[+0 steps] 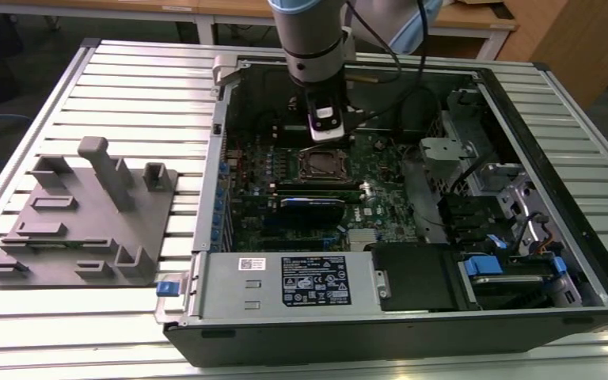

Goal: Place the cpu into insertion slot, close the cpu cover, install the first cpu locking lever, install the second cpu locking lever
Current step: 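Install the first cpu locking lever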

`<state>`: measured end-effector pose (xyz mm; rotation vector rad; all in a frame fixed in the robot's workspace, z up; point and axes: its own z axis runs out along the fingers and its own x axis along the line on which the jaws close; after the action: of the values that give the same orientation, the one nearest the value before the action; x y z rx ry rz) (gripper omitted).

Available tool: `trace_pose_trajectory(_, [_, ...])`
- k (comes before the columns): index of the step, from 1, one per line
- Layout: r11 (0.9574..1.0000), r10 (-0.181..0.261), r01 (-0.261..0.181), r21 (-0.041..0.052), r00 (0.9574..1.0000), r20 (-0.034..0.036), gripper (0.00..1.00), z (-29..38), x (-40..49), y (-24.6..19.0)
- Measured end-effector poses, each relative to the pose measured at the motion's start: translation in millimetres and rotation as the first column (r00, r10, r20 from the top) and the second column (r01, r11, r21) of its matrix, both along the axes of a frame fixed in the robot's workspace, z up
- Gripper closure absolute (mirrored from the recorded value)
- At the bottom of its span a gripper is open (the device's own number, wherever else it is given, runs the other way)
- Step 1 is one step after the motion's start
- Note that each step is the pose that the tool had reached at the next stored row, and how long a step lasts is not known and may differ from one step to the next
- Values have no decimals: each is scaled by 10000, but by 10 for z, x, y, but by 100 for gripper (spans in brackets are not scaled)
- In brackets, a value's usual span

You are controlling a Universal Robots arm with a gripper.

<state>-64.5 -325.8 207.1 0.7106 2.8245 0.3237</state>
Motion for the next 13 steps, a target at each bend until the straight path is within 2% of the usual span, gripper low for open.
trace_pose_trajectory(5, [9995, -301, 301, 127, 9995, 4, 90, -5, -22, 0])
trace_pose_trajectory(10, [9984, -501, 500, 266, 9987, 47, 90, -24, -34, -1])
trace_pose_trajectory(13, [9976, -584, 580, 371, 9982, 98, 90, -33, -39, 0])
